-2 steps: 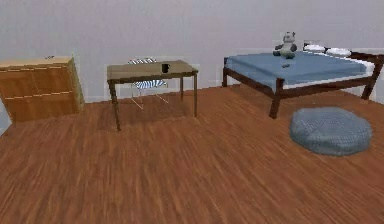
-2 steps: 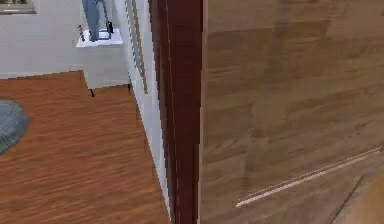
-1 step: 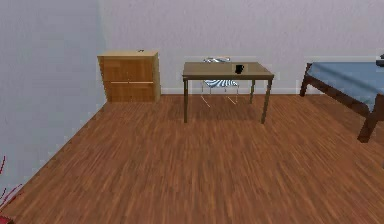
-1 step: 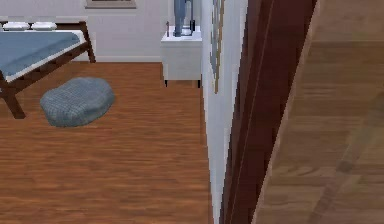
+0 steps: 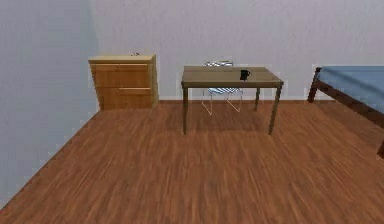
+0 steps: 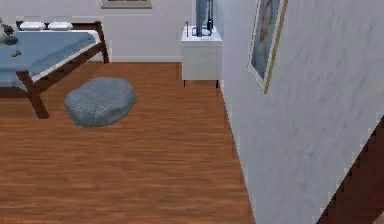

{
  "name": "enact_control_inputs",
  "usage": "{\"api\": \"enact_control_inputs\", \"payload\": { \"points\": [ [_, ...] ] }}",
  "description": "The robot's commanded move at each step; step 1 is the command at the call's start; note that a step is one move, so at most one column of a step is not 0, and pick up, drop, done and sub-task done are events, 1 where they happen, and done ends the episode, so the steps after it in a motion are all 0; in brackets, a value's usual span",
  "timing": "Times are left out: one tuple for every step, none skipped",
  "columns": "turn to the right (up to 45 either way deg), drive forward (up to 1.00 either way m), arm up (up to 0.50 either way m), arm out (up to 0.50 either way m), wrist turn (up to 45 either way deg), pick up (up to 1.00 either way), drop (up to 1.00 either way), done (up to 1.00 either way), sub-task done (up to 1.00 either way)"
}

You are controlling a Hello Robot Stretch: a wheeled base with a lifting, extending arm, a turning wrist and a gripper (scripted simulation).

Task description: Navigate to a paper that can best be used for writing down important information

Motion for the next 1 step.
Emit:
{"api": "enact_control_inputs", "payload": {
  "points": [
    [45.0, 0.0, 0.0, 0.0, 0.0, 0.0, 0.0, 0.0, 0.0]
  ]
}}
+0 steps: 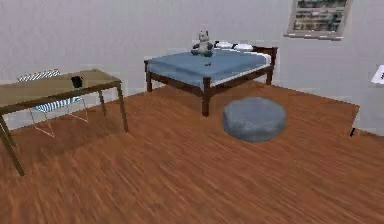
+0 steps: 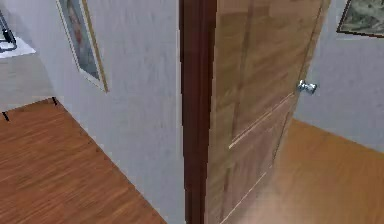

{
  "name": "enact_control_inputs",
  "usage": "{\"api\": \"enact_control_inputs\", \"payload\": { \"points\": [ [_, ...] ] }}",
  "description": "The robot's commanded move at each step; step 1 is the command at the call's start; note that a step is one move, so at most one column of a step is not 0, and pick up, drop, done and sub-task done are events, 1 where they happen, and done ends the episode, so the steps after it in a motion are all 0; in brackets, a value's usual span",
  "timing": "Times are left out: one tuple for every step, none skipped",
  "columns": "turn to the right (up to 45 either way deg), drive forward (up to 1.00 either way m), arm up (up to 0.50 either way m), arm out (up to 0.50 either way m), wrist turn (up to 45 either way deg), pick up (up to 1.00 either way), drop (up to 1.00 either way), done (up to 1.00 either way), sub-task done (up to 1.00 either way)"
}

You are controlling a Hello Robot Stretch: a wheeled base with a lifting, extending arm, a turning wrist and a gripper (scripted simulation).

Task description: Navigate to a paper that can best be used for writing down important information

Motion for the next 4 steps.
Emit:
{"api": "enact_control_inputs", "payload": {
  "points": [
    [45.0, 0.0, 0.0, 0.0, 0.0, 0.0, 0.0, 0.0, 0.0],
    [0.0, 1.0, 0.0, 0.0, 0.0, 0.0, 0.0, 0.0, 0.0],
    [3.0, 0.0, 0.0, 0.0, 0.0, 0.0, 0.0, 0.0, 0.0],
    [0.0, 1.0, 0.0, 0.0, 0.0, 0.0, 0.0, 0.0, 0.0]
  ]
}}
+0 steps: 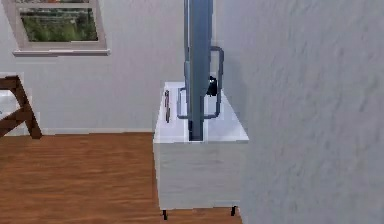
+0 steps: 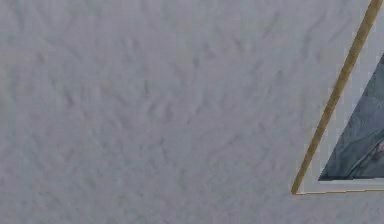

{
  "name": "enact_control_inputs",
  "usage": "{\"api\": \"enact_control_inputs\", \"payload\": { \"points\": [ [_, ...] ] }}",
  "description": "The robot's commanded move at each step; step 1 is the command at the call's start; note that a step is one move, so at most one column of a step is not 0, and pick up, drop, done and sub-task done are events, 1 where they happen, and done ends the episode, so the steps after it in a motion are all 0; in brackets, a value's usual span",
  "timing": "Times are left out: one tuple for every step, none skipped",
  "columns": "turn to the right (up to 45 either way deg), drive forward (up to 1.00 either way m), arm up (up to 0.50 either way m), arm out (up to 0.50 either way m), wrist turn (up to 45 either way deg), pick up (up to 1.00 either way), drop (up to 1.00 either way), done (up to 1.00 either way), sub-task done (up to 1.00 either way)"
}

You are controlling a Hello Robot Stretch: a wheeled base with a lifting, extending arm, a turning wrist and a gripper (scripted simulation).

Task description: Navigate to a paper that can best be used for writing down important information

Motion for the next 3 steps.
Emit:
{"api": "enact_control_inputs", "payload": {
  "points": [
    [0.0, 0.5, 0.0, 0.0, 0.0, 0.0, 0.0, 0.0, 0.0],
    [-9.0, 0.0, 0.0, 0.0, 0.0, 0.0, 0.0, 0.0, 0.0],
    [0.0, 0.0, 0.0, 0.0, 0.0, 0.0, 0.0, 1.0, 0.0]
  ]
}}
